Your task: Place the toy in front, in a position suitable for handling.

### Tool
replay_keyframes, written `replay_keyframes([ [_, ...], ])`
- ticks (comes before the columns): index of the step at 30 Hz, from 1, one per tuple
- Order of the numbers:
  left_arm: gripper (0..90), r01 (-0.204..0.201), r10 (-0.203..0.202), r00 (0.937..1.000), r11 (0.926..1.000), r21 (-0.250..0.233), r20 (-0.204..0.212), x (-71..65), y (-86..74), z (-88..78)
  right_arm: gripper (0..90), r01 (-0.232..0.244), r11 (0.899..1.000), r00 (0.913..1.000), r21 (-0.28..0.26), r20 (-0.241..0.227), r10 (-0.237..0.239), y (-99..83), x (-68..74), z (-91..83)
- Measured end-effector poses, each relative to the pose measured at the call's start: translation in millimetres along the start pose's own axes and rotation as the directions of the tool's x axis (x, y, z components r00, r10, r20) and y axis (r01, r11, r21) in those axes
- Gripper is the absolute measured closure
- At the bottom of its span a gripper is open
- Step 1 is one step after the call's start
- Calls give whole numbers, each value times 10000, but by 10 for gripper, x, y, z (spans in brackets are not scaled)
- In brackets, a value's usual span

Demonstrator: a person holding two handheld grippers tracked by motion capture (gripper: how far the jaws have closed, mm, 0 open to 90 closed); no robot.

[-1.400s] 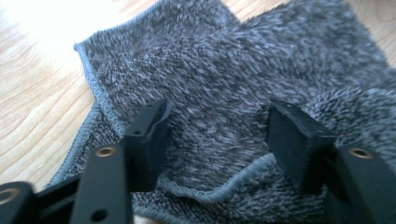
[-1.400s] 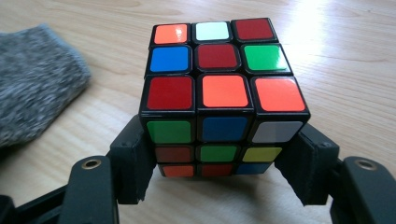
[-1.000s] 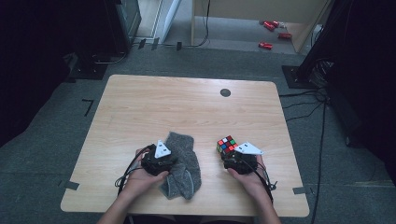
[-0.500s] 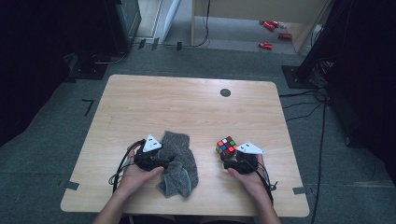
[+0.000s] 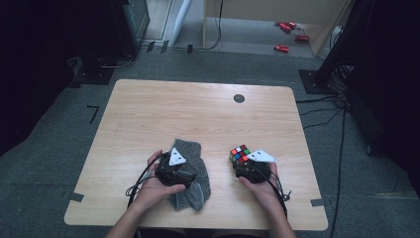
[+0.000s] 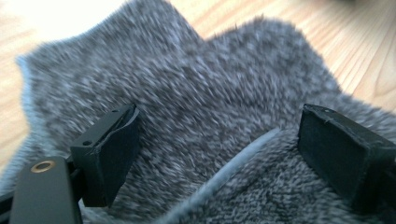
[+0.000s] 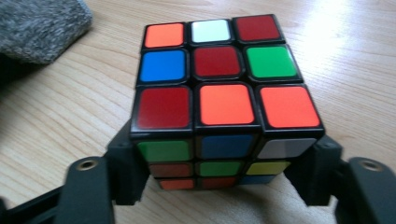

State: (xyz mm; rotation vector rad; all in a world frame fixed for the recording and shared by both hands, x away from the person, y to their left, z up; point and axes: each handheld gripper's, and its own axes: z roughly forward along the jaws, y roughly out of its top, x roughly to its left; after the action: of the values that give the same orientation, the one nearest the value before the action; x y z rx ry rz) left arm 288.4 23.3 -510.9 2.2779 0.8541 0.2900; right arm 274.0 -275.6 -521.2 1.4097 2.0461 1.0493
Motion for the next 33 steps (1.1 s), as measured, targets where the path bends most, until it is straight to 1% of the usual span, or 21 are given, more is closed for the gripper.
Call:
replay_keyframes([
  [4, 130, 54, -54, 10000, 9999, -101, 70, 5, -15, 16, 339, 36, 10000, 9999, -7, 94, -36, -2, 13, -2],
  [6, 169, 19, -19, 10000, 9998, -211, 38, -6, -24, 9, 340, 40, 10000, 9999, -9, 106, -40, -5, 19, -4],
  [7, 219, -63, 66, 9999, 9995, -295, 95, -13, -26, 0, 339, 46, 10000, 9999, -8, 104, -46, -5, 21, -5],
  [8, 418, -126, 135, 9997, 9991, -409, 227, -19, -28, -11, 340, 66, 10000, 9999, -9, 94, -66, -6, 23, -6],
  [9, 418, -186, 202, 9992, 9988, -464, 345, -20, -29, -21, 340, 66, 10000, 9999, -9, 94, -66, -6, 23, -6],
  [10, 628, -274, 301, 9984, 9980, -569, 479, -22, -33, -31, 340, 79, 10000, 9999, -9, 103, -79, -7, 26, -7],
  [11, 628, -277, 309, 9982, 9977, -618, 514, -15, -36, -38, 340, 79, 10000, 9999, -9, 103, -79, -7, 26, -7],
  [13, 709, -100, 129, 9989, 9978, -648, 450, 22, -40, -55, 340, 102, 9999, 9999, -4, 81, -102, -9, 27, -9],
  [14, 698, 15, 13, 9991, 9976, -685, 414, 51, -45, -68, 340, 113, 9999, 9999, -3, 75, -113, -10, 27, -10],
  [15, 551, 307, -268, 9983, 9967, -755, 527, 100, -50, -102, 340, 132, 9999, 9999, 0, 75, -132, -11, 31, -11],
  [16, 470, 307, -268, 9983, 9967, -755, 527, 100, -50, -102, 340, 132, 9999, 9999, 0, 75, -132, -11, 31, -11],
  [17, 470, 455, -395, 9969, 9950, -885, 681, 131, -49, -139, 340, 138, 9999, 9999, 4, 64, -138, -11, 30, -11],
  [18, 355, 571, -491, 9960, 9924, -1092, 743, 148, -44, -173, 340, 126, 9999, 9999, -1, 40, -126, -10, 27, -10],
  [21, 264, 700, -586, 9946, 9882, -1365, 857, 176, -14, -226, 340, 126, 9999, 9999, -8, 29, -126, -9, 25, -9],
  [25, 219, 375, -360, 9977, 9990, -252, 566, 122, -27, -72, 342, 171, 9999, 9998, 2, 37, -171, -9, 31, -8],
  [27, 215, 335, -326, 9986, 9992, -210, 423, 99, -38, -39, 342, 251, 9997, 9996, -22, 127, -250, -10, 46, -8],
  [28, 253, 318, -309, 9988, 9992, -229, 371, 99, -33, -45, 342, 317, 9995, 9993, -48, 199, -316, -10, 58, -10],
  [30, 431, 295, -273, 9985, 9985, -456, 480, 119, -42, -69, 342, 433, 9990, 9989, -120, 180, -431, -12, 86, -13],
  [31, 678, 303, -262, 9974, 9978, -598, 672, 134, -55, -83, 343, 486, 9985, 9988, -270, -47, -487, -10, 122, -22],
  [32, 732, 328, -279, 9970, 9973, -665, 728, 141, -62, -92, 343, 504, 9983, 9987, -293, -107, -507, -7, 142, -25],
  [33, 732, 350, -291, 9965, 9966, -750, 782, 148, -64, -111, 343, 504, 9983, 9987, -293, -107, -507, -7, 142, -25],
])
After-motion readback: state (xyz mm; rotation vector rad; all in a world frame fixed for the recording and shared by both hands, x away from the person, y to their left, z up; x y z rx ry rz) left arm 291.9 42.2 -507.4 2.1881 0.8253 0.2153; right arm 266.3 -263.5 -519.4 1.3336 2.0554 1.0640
